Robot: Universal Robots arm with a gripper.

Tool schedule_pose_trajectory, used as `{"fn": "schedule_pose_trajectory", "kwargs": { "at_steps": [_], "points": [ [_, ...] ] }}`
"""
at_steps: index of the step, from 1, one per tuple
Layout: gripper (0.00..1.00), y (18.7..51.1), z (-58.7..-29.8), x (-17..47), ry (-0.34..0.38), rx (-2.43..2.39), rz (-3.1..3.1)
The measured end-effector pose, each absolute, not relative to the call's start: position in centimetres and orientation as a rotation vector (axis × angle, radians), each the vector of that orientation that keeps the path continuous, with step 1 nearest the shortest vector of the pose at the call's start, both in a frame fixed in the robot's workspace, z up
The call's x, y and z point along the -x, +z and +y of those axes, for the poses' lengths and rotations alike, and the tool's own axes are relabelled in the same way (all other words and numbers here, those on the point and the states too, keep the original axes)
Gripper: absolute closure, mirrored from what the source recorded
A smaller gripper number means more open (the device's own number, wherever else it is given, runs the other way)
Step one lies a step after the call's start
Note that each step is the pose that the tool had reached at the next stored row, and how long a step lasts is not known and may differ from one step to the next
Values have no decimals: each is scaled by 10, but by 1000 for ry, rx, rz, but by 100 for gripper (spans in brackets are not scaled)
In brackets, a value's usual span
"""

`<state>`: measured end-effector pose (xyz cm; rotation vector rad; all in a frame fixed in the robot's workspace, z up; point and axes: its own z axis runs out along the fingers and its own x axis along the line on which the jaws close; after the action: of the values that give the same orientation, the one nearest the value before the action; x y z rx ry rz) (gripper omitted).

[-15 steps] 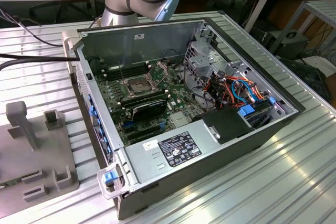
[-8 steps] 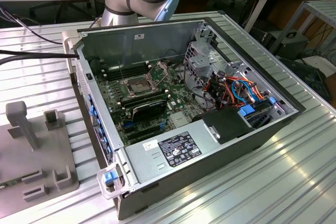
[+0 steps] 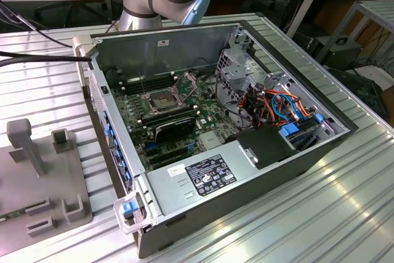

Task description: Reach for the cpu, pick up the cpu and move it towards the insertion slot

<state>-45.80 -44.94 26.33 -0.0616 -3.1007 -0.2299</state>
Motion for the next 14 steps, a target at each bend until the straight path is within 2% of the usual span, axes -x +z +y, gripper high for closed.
{"fn": "schedule_pose_trajectory", "kwargs": {
  "at_steps": [14],
  "points": [
    [45,276,-449,458,-260,61,-3094]
  ]
}}
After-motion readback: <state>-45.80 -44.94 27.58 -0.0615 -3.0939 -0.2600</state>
